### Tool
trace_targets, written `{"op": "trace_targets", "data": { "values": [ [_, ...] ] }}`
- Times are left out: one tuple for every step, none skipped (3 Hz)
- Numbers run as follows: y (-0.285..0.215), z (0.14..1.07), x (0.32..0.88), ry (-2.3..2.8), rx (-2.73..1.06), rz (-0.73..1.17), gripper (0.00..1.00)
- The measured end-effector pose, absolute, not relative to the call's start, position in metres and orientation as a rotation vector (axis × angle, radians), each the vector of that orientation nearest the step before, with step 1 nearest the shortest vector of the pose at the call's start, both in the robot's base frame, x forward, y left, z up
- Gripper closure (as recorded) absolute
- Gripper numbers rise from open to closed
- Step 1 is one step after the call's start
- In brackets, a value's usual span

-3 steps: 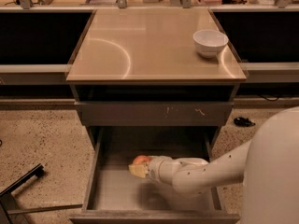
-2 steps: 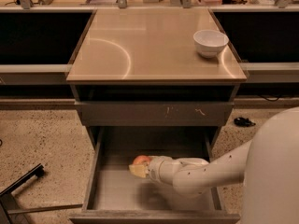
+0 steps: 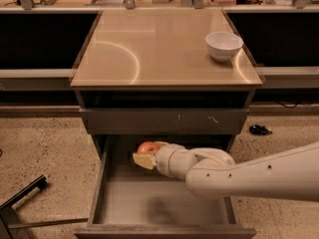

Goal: Pick apple from middle drawer and place on counter

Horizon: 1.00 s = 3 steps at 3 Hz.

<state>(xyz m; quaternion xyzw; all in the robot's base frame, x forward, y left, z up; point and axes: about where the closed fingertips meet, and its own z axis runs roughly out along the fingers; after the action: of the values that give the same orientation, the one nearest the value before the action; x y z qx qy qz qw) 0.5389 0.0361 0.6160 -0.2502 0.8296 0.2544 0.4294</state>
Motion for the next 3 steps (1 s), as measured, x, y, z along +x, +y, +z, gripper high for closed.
{"op": "trace_targets", "data": {
  "values": [
    [0.065, 0.696, 0.539, 1.945, -0.685, 0.666, 1.0],
    [0.086, 0.764, 0.53, 1.821, -0.766, 0.707, 1.0],
    [0.086, 0.765, 0.53, 1.82, -0.766, 0.706, 1.0]
  ]
}}
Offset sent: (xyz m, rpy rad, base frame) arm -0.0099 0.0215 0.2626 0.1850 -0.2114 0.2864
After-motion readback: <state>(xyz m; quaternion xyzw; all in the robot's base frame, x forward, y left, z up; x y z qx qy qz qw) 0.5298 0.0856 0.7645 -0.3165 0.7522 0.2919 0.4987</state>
